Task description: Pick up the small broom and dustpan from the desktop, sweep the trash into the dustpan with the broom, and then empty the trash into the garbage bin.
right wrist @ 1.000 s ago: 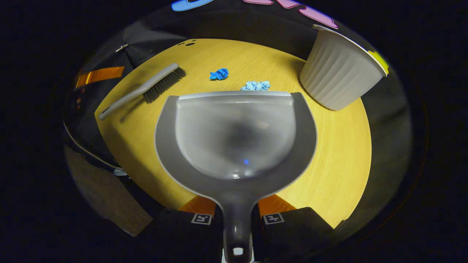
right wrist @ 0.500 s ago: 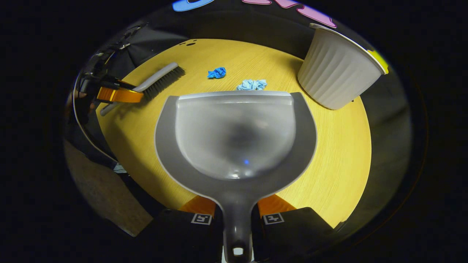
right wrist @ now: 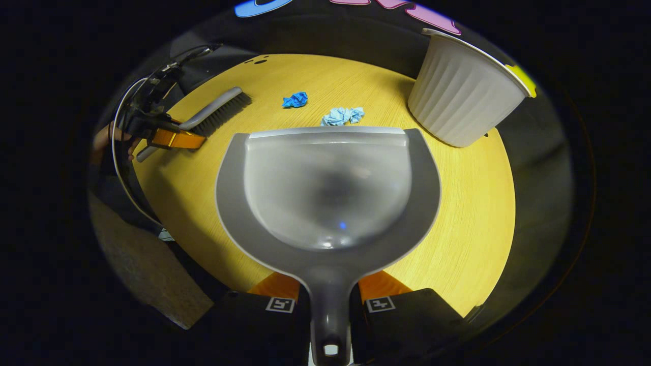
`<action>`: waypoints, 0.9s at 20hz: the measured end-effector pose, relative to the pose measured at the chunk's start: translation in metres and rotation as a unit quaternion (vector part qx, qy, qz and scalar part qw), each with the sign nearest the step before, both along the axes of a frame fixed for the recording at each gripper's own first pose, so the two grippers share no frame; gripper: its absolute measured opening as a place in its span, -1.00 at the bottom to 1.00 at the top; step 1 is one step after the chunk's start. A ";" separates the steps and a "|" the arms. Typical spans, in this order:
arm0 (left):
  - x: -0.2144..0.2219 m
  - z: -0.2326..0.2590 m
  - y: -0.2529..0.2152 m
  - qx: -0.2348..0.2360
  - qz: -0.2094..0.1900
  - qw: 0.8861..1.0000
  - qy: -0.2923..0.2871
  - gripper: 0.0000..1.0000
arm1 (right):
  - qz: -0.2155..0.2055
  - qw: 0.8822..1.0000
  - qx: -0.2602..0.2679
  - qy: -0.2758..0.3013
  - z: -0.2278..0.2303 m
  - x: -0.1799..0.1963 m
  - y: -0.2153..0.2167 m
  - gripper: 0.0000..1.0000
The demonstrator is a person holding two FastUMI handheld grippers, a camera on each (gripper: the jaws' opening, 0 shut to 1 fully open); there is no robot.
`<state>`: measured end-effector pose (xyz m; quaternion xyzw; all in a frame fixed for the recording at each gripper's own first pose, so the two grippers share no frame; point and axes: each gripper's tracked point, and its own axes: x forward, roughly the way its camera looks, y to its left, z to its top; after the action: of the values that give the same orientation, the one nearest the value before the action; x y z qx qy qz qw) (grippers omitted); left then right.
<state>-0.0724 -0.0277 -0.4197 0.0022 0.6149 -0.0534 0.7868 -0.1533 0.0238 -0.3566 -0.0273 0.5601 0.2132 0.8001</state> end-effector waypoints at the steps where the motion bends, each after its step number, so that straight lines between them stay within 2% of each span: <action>1: 0.001 0.003 -0.001 0.000 0.000 1.000 -0.002 0.31 | 0.001 1.000 0.001 0.000 -0.001 0.000 0.000 -0.28; 3: 0.005 -0.002 -0.003 0.001 -0.004 1.000 0.000 0.00 | 0.008 1.000 0.006 0.005 -0.002 -0.001 0.002 -0.29; 4: 0.003 0.001 -0.003 0.004 -0.013 1.000 0.003 -0.03 | 0.014 1.000 0.009 0.015 -0.001 -0.003 0.002 -0.29; 5: 0.007 0.003 -0.002 0.005 -0.020 1.000 0.000 -0.44 | 0.018 0.999 0.008 0.027 0.000 -0.006 0.001 -0.29; 8: 0.036 0.006 0.007 0.033 -0.041 0.998 -0.037 -0.48 | 0.039 0.998 -0.002 0.042 0.004 0.001 -0.005 -0.29; 11: 0.074 0.010 -0.007 0.008 -0.042 0.997 -0.061 -0.48 | 0.075 0.996 -0.026 0.047 0.000 0.012 -0.020 -0.29; 12: 0.085 0.010 -0.008 0.009 -0.049 0.997 -0.066 -0.54 | 0.085 0.994 -0.032 0.052 -0.005 0.016 -0.024 -0.28; 15: 0.116 0.009 -0.019 0.017 -0.089 0.992 -0.082 -0.48 | 0.100 0.992 -0.053 0.056 -0.015 0.027 -0.038 -0.29; 18: 0.134 0.005 -0.036 0.011 -0.110 0.990 -0.083 -0.49 | 0.109 0.991 -0.037 0.072 -0.019 0.030 -0.037 -0.29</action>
<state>0.0616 -0.0642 -0.4151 0.0830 0.5444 -0.1320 0.8242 -0.1232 -0.0134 -0.3756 -0.1026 0.6171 0.2796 0.7284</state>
